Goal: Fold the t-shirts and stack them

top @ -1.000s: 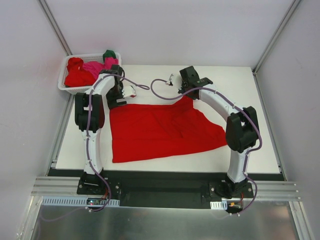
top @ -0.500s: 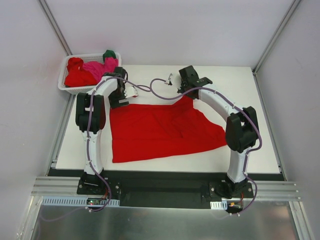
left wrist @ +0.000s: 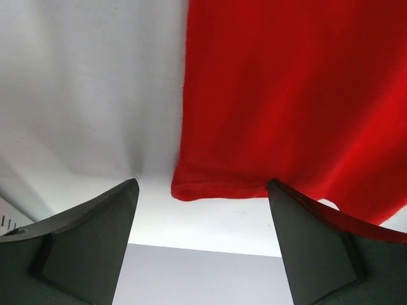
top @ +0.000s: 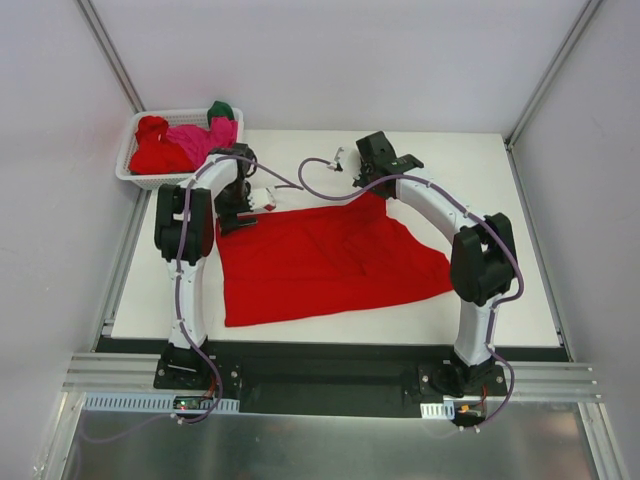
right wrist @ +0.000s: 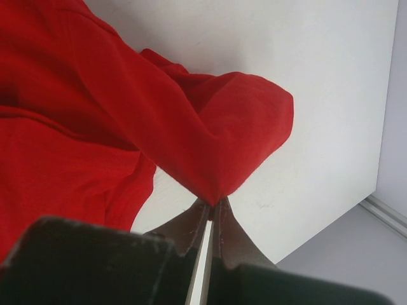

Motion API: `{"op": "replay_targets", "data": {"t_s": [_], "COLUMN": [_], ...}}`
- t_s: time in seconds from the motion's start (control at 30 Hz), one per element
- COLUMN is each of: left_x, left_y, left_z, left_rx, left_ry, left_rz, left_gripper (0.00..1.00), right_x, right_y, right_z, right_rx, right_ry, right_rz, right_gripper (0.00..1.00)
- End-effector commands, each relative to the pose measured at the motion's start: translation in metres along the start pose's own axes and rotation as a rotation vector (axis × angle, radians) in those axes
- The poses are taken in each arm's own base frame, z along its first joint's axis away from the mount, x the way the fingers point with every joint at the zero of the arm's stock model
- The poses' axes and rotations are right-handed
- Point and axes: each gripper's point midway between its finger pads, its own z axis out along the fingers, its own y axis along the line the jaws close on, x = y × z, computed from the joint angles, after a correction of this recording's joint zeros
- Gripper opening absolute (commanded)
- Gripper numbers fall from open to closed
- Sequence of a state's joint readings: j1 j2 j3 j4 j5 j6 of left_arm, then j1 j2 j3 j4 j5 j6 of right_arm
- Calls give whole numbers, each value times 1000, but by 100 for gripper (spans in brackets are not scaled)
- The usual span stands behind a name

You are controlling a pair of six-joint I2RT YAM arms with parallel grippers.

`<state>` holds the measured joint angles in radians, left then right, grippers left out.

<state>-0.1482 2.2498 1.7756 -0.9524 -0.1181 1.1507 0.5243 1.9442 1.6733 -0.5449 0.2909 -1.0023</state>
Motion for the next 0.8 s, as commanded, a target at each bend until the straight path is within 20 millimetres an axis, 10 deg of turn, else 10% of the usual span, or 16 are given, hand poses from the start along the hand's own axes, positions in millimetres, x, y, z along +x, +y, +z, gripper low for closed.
{"op": "replay_targets", "data": {"t_s": [0.0, 0.13, 0.33, 0.7, 0.77], "left_x": [-6, -3, -1, 1, 0], "left_y": [5, 28, 35, 19, 9], "left_z": [16, 9, 7, 3, 4], "left_rx": [43, -50, -78, -54, -35], "left_ry": [-37, -19, -16, -32, -37], "left_rz": [-81, -72, -74, -84, -82], "left_gripper": [83, 78, 37, 30, 51], "right_x": [-9, -8, -10, -9, -11], "right_y": [-8, -6, -6, -2, -2], "right_z": [-13, -12, -12, -11, -11], "right_rx": [19, 13, 14, 5, 4], "right_ry": [-27, -27, -31, -26, -29], "right_rz": [21, 24, 27, 20, 19], "right_gripper": [1, 1, 1, 1, 1]}}
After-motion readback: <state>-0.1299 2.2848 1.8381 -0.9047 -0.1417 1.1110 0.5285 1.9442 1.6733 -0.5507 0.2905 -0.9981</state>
